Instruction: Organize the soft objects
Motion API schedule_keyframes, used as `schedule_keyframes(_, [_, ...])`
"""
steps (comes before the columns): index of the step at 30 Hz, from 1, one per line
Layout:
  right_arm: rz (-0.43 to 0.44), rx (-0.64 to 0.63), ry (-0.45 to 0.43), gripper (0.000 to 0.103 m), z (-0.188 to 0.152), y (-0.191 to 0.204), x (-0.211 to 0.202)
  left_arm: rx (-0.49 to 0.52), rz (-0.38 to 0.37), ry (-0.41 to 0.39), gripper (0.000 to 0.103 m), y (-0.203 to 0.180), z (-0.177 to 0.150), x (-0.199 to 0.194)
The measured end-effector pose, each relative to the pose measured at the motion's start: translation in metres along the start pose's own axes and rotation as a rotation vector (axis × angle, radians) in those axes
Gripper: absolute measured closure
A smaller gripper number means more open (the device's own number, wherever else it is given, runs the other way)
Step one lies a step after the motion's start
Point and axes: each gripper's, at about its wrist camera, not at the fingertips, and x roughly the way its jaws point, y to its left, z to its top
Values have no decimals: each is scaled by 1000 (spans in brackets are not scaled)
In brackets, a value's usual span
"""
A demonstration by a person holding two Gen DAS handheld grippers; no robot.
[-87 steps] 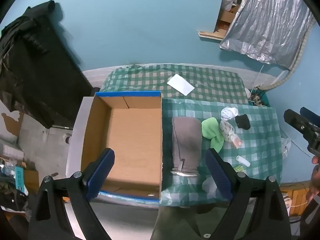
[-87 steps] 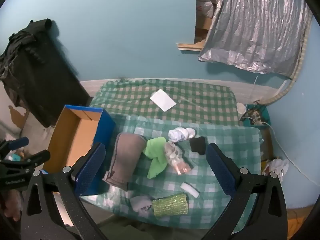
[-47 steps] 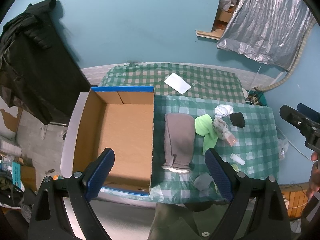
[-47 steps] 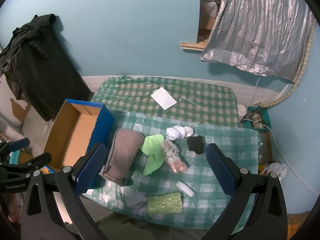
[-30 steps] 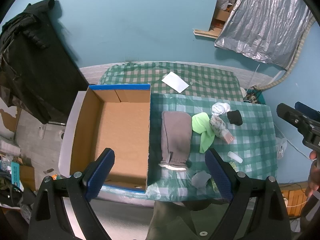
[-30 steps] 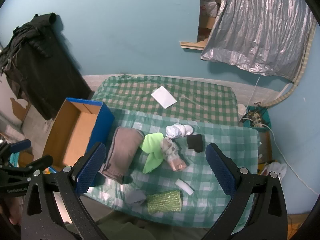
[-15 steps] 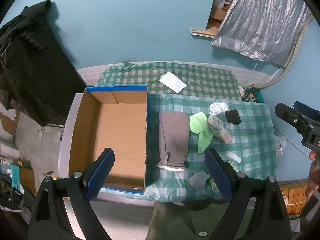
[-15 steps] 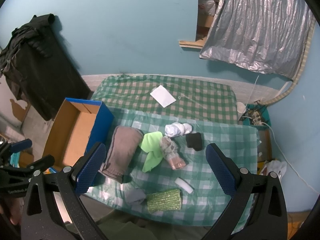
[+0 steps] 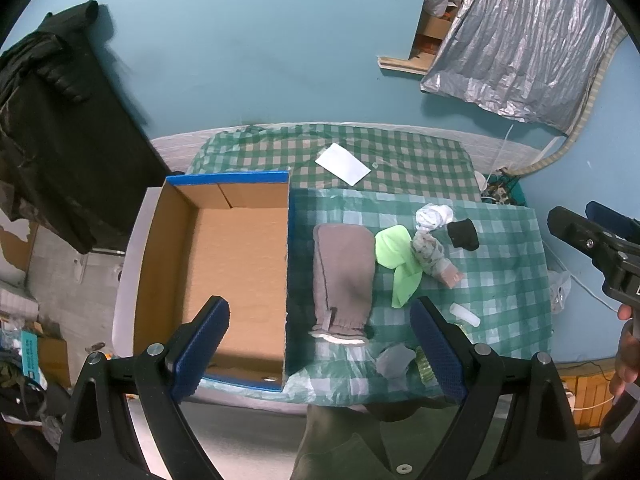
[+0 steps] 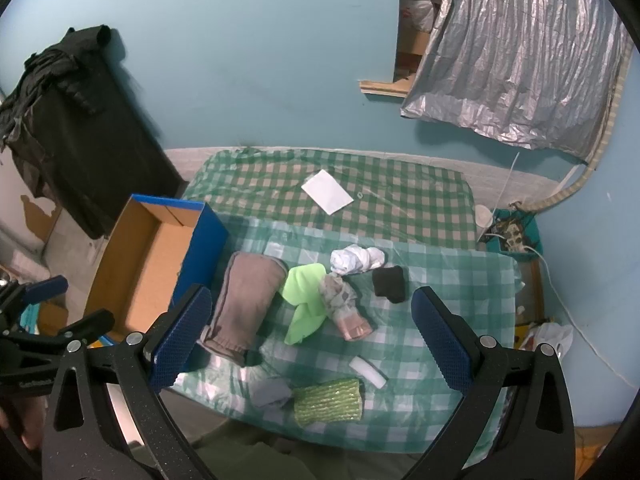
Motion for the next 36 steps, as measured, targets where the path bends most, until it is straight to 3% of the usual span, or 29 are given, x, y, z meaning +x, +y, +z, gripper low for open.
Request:
schedule_keyframes(15, [13, 1, 32, 2, -3, -9, 10, -19, -50, 53, 10, -3, 12, 23])
schedule_keyframes(23, [-9, -16, 75, 2, -12, -34, 25, 32, -10, 105, 10, -13, 10, 53])
schedule_keyframes(36, [-25, -9, 130, 4, -31, -79, 60, 68, -3, 181, 10, -38, 11, 108])
